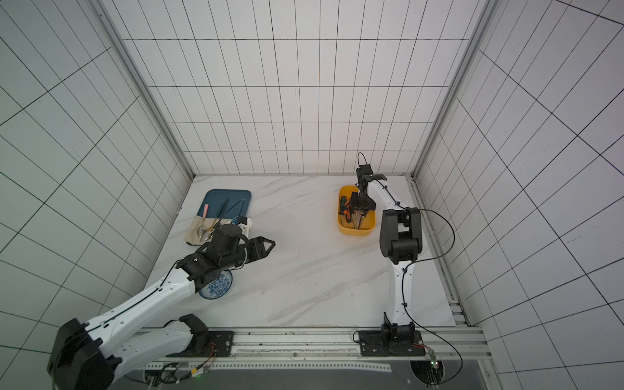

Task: Put the screwdriver on the desktop into the storage box
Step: Place the screwdriver in the storage box.

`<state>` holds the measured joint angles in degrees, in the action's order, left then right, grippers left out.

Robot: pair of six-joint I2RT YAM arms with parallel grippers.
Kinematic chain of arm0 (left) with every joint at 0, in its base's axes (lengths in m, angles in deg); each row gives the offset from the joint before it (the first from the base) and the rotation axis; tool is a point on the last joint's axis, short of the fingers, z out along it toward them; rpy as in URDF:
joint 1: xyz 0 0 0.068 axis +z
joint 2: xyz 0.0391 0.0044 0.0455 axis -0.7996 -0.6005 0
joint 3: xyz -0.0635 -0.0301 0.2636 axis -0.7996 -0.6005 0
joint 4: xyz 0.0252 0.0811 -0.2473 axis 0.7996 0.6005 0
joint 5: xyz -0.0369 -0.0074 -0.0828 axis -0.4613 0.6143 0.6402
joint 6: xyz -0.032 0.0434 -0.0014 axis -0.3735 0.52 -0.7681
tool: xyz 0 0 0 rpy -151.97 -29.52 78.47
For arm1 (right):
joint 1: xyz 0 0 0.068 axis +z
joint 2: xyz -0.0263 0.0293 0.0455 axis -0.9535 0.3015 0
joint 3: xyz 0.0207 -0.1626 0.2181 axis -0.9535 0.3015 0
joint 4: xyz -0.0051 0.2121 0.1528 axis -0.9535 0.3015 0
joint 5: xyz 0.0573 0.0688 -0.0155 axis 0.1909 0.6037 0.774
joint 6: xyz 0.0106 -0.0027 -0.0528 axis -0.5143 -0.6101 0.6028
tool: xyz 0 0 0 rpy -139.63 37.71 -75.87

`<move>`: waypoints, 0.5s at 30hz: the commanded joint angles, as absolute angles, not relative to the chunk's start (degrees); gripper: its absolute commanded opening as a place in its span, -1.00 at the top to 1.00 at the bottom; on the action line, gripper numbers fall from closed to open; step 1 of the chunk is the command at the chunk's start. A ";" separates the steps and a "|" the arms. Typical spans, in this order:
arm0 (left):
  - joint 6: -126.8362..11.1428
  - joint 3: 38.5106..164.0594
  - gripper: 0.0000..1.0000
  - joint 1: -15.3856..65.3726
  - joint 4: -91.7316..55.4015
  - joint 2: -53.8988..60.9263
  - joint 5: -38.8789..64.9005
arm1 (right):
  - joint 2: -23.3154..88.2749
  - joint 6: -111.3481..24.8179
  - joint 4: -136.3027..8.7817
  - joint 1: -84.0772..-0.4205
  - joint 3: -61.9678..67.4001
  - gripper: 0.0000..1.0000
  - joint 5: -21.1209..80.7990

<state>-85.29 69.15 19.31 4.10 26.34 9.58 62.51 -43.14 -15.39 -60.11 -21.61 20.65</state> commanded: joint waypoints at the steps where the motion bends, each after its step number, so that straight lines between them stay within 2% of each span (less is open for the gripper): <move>1: -85.63 68.43 -0.23 19.69 5.59 27.68 9.22 | 65.22 -41.40 -13.15 -60.48 -25.87 0.78 17.97; 15: -86.59 67.51 -0.23 19.78 6.23 28.06 9.48 | 71.73 -41.15 -13.48 -60.47 -30.56 0.70 18.65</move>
